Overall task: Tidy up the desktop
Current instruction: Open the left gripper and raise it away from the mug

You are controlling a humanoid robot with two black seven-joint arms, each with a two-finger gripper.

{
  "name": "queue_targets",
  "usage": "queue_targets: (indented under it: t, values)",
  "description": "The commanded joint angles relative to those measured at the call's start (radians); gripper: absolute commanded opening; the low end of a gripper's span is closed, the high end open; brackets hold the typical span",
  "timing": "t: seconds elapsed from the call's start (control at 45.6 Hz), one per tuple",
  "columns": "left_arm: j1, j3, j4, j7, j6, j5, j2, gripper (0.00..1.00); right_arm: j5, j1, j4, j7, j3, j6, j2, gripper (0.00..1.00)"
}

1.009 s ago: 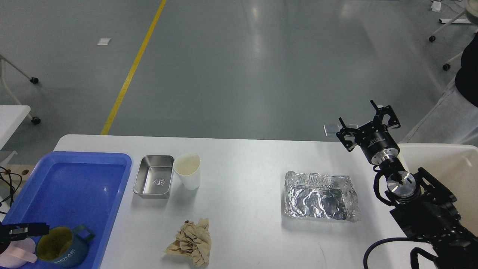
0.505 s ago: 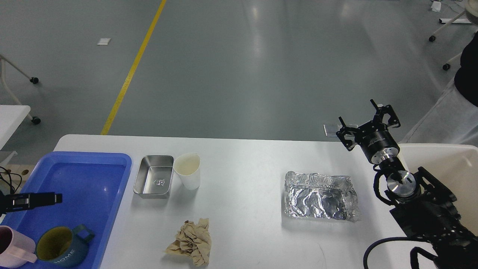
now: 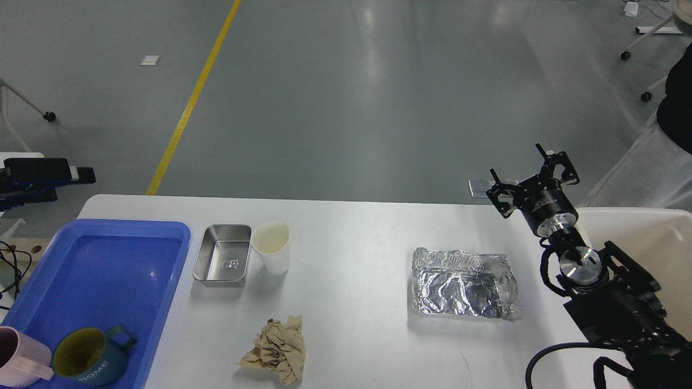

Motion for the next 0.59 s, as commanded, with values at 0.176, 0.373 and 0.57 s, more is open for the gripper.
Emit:
queue_targets:
  t: [0.176,0.373,0.57]
  values:
    - [-0.093,-0.002,0.001,-0.013,-0.080,-0.095,0.024,0.95,0.000,-0.007,-0.002,0.001,0.000,0.000,-0.001,1.00]
    - [-0.165,-0.002,0.004,-0.032,-0.159,-0.150,0.083,0.95,0.000,-0.009,0.000,0.002,0.000,0.000,0.000,1.00]
    - [-0.210,-0.006,0.004,-0.068,-0.179,-0.159,0.119,0.95,0.000,-0.009,0.000,0.002,0.000,-0.002,0.002,1.00]
